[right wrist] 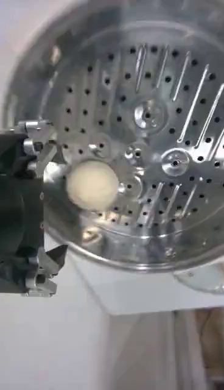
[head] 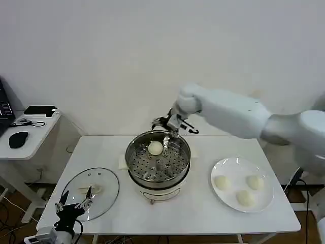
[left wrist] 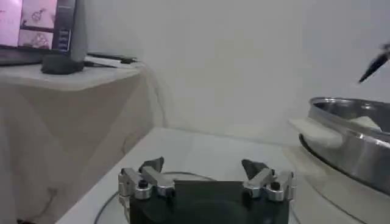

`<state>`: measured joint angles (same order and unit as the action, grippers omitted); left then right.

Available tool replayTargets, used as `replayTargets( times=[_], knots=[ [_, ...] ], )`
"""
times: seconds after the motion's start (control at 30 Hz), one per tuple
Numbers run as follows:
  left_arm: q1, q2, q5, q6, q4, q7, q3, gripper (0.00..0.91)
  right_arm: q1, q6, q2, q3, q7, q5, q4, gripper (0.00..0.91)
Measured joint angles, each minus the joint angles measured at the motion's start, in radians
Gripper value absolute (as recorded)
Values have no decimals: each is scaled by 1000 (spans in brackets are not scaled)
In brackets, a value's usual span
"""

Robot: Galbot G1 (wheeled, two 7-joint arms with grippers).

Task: Take steamed baozi put them in steamer then cover it.

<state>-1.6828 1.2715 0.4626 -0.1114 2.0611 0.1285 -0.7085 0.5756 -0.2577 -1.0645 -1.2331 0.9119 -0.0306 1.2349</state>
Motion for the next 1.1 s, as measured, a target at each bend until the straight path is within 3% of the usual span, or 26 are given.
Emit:
replayTargets(
  times=[0.33, 0.53, 0.8, 1.1],
  knots=[
    [28, -37, 2, -9, -7, -1, 22, 907, 60, 220, 321, -96, 17, 66, 228, 907],
    [44, -46, 0, -12, -16, -1, 35, 907, 25, 319, 466, -128, 9, 72, 314, 907],
    [47, -46, -4, -14, -19, -1, 33, 907, -101, 404, 553, -96, -9, 80, 353, 907],
    [35, -40, -15, -14, -18, -1, 20, 907, -294, 448, 559, 17, -22, 57, 324, 907]
  ],
)
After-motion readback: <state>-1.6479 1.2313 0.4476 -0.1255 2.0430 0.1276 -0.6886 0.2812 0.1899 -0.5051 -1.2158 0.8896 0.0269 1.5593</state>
